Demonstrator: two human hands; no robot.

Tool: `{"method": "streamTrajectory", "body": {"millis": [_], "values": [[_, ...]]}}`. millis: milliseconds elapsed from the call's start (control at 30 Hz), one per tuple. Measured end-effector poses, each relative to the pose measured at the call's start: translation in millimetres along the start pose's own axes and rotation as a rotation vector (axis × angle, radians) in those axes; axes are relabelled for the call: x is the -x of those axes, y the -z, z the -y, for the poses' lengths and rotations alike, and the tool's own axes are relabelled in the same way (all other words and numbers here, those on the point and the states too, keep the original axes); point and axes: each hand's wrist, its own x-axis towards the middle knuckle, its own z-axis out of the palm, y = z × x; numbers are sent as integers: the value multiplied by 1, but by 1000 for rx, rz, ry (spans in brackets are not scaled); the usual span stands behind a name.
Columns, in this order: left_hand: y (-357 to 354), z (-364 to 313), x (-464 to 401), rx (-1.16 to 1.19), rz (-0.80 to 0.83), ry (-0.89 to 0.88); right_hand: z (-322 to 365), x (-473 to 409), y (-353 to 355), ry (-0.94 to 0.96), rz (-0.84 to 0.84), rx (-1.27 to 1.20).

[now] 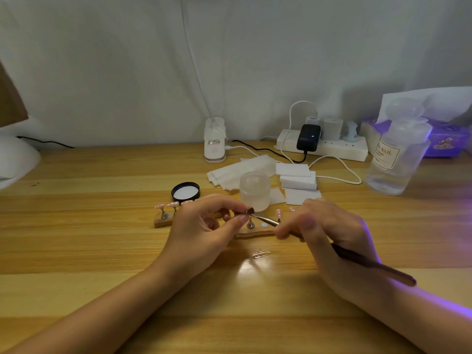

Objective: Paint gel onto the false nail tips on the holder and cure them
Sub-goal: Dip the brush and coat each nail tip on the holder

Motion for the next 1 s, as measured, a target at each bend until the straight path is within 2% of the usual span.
{"method": "streamTrajectory", "body": {"millis": [200, 367, 633, 833, 1000], "values": [[1, -2, 0, -9, 36, 13, 0, 2, 1, -57, -45, -143], [1, -2, 0, -22, 48, 20, 0, -1, -2, -65, -27, -66], [1, -2, 0, -20, 41, 23, 0, 2, 1, -122, -40, -218], [0, -4, -1, 0, 34, 38, 3, -1, -2, -123, 14, -124], [1, -4, -1, -3, 43, 45, 1, 3, 0, -160, 21, -214]]}}
